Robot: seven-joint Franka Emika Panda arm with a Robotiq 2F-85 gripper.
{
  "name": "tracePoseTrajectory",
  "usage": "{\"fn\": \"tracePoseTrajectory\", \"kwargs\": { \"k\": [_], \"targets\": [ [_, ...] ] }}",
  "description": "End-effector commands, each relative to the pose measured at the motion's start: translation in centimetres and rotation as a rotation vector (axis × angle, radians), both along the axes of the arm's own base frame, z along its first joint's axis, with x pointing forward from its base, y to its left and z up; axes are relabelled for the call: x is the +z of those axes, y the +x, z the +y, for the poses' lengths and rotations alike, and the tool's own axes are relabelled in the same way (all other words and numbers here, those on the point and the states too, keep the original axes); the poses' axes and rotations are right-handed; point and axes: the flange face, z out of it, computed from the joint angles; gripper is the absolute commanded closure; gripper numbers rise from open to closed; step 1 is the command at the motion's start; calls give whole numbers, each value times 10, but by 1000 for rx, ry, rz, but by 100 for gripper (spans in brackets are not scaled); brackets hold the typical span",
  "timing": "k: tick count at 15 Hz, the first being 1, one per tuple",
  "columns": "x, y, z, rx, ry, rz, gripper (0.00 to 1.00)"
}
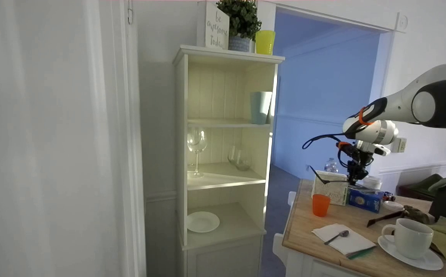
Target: Move the spatula to the left
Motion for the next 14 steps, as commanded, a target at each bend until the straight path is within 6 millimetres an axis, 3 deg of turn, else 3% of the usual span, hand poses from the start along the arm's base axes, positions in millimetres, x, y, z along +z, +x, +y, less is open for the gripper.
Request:
{"fn": "tracePoseTrajectory", "kwargs": {
  "k": [1, 2, 3, 14],
  "targets": [
    [0, 1, -1, 0, 0, 0, 79],
    [0, 1, -1, 0, 0, 0, 79],
    [0, 1, -1, 0, 0, 0, 93],
    [-16, 8, 8, -103, 47, 54, 93]
  ]
}}
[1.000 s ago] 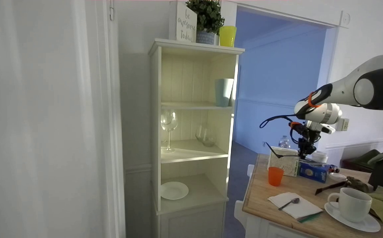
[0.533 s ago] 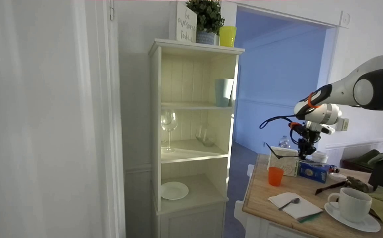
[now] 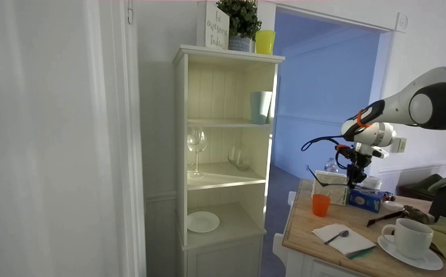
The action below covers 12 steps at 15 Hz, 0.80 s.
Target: Move the spatula to the left
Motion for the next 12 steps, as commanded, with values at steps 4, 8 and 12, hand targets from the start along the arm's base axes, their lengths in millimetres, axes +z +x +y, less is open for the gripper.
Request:
{"fn": "tracePoseTrajectory", "kwargs": {
  "k": [4, 8, 12],
  "targets": [
    [-14, 18, 14, -106, 28, 0, 94],
    [-22, 35, 20, -177, 20, -17, 94],
    [-36, 45, 22, -221, 6, -13, 94]
  ]
}}
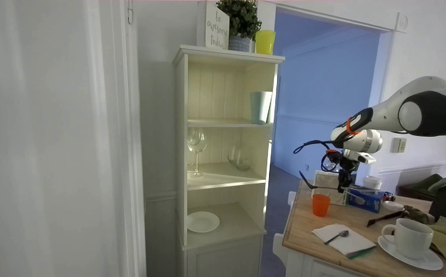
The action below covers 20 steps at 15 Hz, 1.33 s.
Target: Move the spatula to the left
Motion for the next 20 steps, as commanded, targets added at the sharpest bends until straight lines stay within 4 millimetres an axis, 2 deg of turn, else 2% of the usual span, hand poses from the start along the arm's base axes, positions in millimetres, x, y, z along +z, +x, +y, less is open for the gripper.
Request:
{"fn": "tracePoseTrajectory", "kwargs": {
  "k": [1, 7, 12, 20],
  "targets": [
    [-9, 15, -3, -61, -16, -17, 94],
    [-39, 26, -9, -113, -44, -3, 94],
    [-60, 28, -7, -114, -66, 30, 94],
    [-67, 21, -2, -143, -108, 71, 94]
  ]
}}
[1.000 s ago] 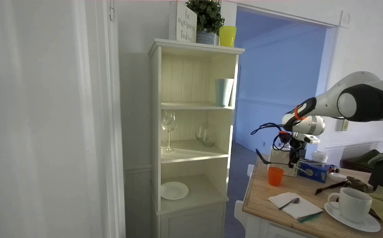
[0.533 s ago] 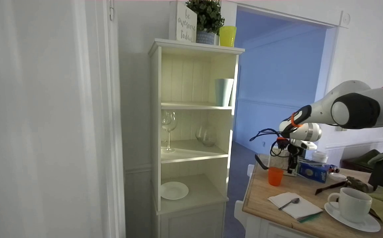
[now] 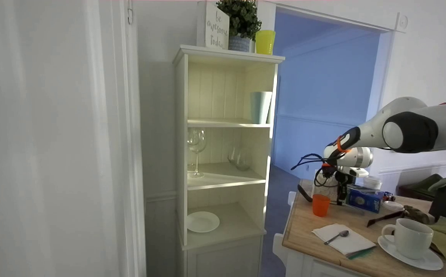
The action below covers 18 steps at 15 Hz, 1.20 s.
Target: Move the spatula to the left
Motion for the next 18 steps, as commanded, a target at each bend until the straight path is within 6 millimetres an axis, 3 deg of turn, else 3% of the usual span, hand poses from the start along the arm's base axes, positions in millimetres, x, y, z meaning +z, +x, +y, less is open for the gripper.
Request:
{"fn": "tracePoseTrajectory", "kwargs": {
  "k": [1, 11, 12, 14, 18],
  "targets": [
    [3, 0, 4, -24, -34, 15, 94],
    [-9, -1, 17, -41, -39, 34, 93],
    [-11, -1, 18, -41, -38, 39, 70],
    [-13, -1, 20, -43, -42, 40, 48],
    [-11, -1, 23, -49, -46, 38, 50]
  ]
}}
